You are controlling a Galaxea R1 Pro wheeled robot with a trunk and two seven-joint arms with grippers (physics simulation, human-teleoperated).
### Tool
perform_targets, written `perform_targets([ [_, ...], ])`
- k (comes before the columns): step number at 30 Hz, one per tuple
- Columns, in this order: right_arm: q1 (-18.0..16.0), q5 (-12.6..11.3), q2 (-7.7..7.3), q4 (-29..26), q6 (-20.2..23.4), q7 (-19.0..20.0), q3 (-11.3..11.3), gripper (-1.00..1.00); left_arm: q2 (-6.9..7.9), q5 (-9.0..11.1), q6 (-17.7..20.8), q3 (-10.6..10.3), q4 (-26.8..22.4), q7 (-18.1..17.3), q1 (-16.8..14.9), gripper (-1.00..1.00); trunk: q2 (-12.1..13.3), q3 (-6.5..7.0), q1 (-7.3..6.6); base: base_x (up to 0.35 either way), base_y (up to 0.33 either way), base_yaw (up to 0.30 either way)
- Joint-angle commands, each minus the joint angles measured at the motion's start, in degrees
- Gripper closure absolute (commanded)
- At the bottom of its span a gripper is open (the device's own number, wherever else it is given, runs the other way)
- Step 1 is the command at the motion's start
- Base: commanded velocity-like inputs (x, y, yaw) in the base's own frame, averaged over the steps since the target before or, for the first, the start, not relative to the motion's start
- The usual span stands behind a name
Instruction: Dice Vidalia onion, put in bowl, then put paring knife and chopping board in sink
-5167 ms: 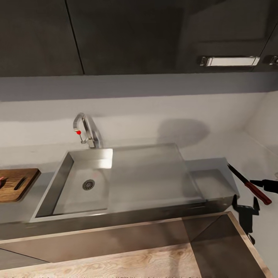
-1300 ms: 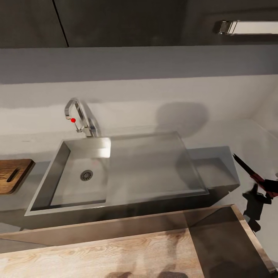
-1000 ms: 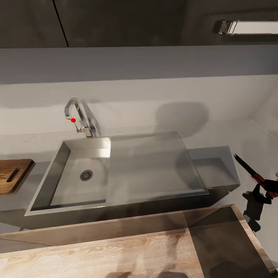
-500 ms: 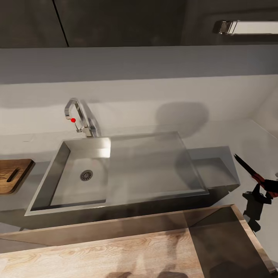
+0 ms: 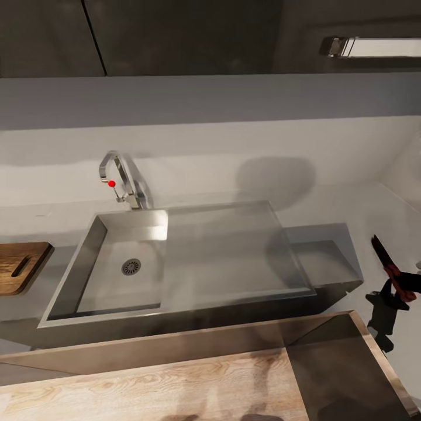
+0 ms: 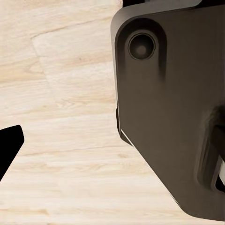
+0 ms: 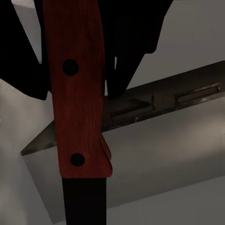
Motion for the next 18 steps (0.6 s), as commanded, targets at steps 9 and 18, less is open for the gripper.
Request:
perform_targets([
  [9, -0.1, 0.4, 0.03, -0.1, 0.3, 0.5, -0.4, 1.0, -0.04, 0.1, -0.3, -0.5, 0.2, 0.2, -0.1, -1.0, -0.1, -0.08, 0.03, 0.0, 0.0, 0.0],
  [18, -0.1, 0.4, 0.8, 0.0, 0.3, 0.5, -0.1, 1.0, 0.01, 0.1, -0.3, -0.5, 0.2, 0.0, -0.1, -1.0, -0.1, 0.39, 0.03, 0.0, 0.0, 0.0],
])
